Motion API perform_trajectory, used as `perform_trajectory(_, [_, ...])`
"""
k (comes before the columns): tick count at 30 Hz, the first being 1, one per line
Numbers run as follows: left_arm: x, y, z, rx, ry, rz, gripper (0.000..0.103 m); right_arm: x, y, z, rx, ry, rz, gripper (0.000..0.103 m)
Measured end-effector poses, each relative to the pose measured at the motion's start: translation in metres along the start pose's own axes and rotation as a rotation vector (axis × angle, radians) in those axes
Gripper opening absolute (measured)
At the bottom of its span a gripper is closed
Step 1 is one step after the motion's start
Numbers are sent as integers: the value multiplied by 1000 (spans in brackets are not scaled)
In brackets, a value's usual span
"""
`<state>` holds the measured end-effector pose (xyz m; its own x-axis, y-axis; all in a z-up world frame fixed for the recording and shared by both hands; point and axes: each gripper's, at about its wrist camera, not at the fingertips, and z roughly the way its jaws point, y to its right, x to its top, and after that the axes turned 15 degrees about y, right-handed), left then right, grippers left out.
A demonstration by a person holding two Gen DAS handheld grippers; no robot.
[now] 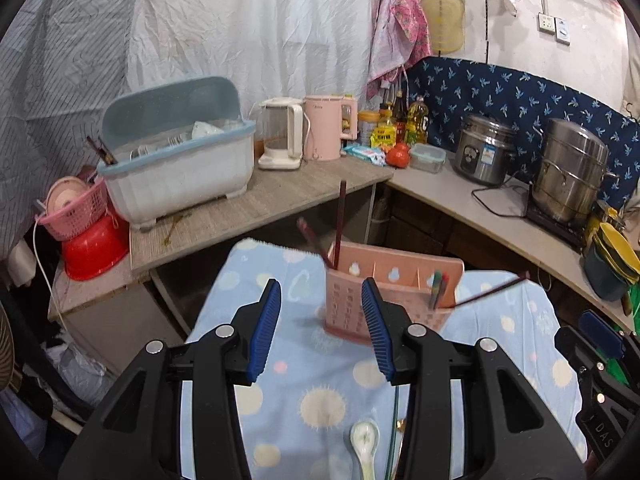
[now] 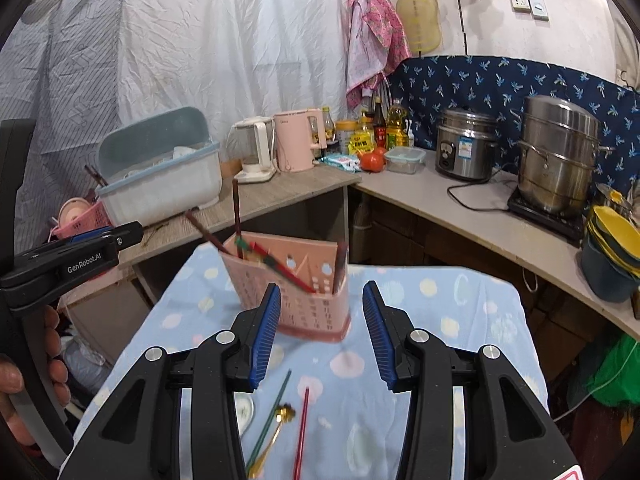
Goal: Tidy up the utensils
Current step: 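Withdraw both grippers back toward the remaining utensils, then grasp the green chopstick with the left gripper while the right grasps the red chopstick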
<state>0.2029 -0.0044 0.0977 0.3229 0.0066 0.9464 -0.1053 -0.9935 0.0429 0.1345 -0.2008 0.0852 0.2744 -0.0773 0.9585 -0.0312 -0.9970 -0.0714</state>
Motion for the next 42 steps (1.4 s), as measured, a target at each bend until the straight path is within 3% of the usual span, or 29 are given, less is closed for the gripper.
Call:
perform_trajectory(10, [-78,-4,-27,-8,-138,-15,40,-71,9,-39,-28,-122,32,42])
perform_trajectory(19, [-127,-5,-46,-12,-226,-28,40,-121,11,-58,-38,-214,38,42])
perform_trajectory(32, [-161,-4,-65,-7,-278,-11,40,-174,-6,-73,3,-316,55,42])
perform_trajectory(42, [-184,1,-70,-5,-325,9,40,-193,-23,-72,17,-342,26,42])
